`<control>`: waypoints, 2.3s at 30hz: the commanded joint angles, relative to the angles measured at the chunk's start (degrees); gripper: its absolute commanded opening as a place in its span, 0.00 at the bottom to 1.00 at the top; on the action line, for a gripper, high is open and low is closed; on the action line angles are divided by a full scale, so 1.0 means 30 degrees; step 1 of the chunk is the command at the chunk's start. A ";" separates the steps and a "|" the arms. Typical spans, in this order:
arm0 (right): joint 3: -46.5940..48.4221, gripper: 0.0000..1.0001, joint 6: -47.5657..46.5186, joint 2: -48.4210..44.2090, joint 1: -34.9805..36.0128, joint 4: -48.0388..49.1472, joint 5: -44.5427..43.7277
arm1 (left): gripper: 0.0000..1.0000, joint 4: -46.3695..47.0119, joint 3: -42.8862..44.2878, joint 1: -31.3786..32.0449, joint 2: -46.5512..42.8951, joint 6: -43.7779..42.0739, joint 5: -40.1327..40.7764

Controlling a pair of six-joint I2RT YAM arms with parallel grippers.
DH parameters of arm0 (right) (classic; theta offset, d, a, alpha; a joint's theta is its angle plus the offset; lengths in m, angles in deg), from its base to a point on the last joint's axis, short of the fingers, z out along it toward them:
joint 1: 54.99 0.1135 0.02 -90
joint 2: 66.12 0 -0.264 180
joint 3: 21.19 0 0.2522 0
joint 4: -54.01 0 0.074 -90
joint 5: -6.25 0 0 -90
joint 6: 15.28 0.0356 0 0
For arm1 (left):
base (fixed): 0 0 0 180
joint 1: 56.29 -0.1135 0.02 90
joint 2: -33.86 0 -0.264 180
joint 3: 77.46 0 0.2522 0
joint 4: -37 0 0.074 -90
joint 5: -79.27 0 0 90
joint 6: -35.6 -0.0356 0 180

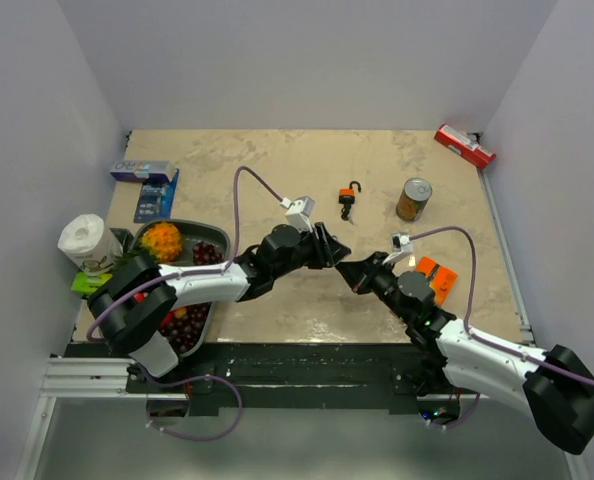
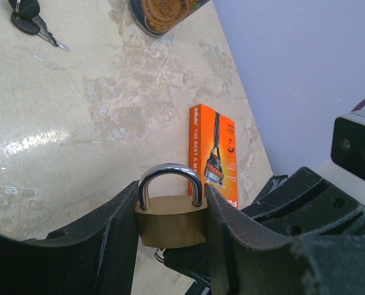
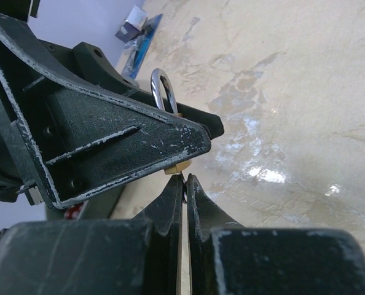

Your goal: Unlock with the key

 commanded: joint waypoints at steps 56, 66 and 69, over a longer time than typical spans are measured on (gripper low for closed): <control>0.1552 0.86 -0.1129 -0.6123 -0.2452 -0.5218 0.3664 | 0.00 -0.3193 0.1033 -0.4026 -0.3266 -0.4923 -0.7630; 0.5713 0.86 -0.4583 -0.4806 -0.2569 -0.6795 0.8030 | 0.00 -0.7443 0.1061 -0.5228 -0.5991 -1.1547 -1.8816; 0.7909 0.85 -0.7306 -0.4397 -0.2569 -0.9753 0.7883 | 0.00 -0.8231 0.1031 -0.5258 -0.5645 -1.2541 -2.2565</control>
